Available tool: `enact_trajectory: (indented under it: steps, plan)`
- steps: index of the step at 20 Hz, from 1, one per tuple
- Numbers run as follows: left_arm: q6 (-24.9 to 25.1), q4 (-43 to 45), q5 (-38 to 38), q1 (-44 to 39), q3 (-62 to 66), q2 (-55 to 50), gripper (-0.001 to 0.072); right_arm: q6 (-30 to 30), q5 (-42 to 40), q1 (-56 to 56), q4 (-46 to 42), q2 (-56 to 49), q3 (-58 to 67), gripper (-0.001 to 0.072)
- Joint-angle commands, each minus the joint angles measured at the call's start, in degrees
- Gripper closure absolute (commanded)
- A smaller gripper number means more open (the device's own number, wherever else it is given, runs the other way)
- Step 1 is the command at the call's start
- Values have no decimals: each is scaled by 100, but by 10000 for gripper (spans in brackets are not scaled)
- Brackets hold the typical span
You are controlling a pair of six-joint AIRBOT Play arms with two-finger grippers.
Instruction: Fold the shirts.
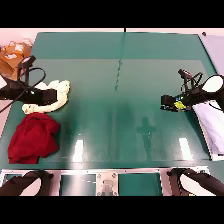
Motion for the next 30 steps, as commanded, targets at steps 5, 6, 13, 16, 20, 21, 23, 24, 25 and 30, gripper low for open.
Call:
enact_trajectory:
  steps: [5,6,13,16,20,21,23,24,25,30]
  plan:
    - [4,1596,1617,4,-7,-39,684,2,-586,7,66,-2,-229,697]
    - [4,1923,1912,4,-7,-101,683,2,-699,7,68,-17,-254,695]
    - [-297,2098,2518,1270,0,-1982,71,2,-1355,7,151,-98,-251,408]
    - [-247,1624,2736,1692,0,-2634,71,2,-1357,7,151,-98,-251,409]
    - [-83,1130,2830,1711,26,-3084,326,2,-1353,7,153,-98,-251,488]
    - [181,839,2743,1711,164,-3075,685,2,-1349,7,151,-98,-249,555]
    - [682,190,2184,1711,708,-3075,685,0,-1331,4,151,-98,-234,649]
    - [907,-195,1753,1709,1106,-3075,685,0,-1322,0,151,-98,-227,662]
    - [1126,-656,1325,1676,1541,-3073,686,0,-1285,0,151,-98,-205,662]
    - [1196,-1176,535,389,3056,-2601,686,-2,-973,-173,142,-94,55,662]
